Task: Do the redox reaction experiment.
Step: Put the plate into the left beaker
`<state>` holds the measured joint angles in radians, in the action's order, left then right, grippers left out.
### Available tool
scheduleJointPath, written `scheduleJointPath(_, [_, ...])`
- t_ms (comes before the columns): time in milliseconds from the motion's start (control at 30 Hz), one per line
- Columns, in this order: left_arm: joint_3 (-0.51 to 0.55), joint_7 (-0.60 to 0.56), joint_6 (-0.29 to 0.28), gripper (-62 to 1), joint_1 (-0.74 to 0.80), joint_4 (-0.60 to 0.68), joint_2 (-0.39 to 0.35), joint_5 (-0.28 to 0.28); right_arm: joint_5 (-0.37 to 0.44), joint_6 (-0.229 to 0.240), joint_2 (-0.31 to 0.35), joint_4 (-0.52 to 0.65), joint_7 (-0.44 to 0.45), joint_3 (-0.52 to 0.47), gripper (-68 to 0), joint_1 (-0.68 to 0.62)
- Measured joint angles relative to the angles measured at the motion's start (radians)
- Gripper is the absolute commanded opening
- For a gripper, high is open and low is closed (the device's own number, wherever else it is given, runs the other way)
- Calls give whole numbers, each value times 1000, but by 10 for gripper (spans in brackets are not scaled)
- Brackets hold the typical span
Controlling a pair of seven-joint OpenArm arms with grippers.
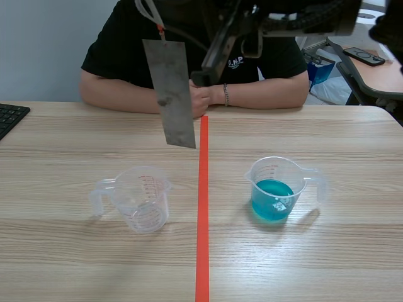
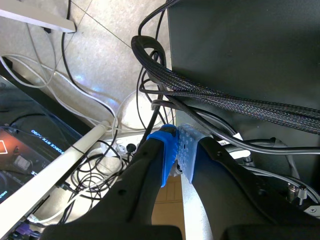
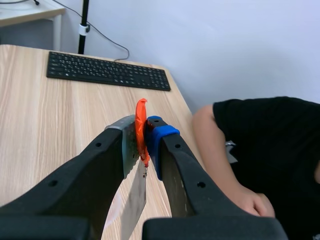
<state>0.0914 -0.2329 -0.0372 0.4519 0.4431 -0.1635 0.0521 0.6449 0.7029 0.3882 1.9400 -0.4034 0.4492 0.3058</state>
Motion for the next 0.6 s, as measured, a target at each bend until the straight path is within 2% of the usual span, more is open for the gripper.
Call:
scheduleJointPath(267, [0,0,0,-582,0,0,0,0,-82,-6,-124,-85,-25,78,-668,13])
scheduleJointPath(600, [0,0,0,-582,0,0,0,0,-163,-6,-223,-202,-29,134,-668,44])
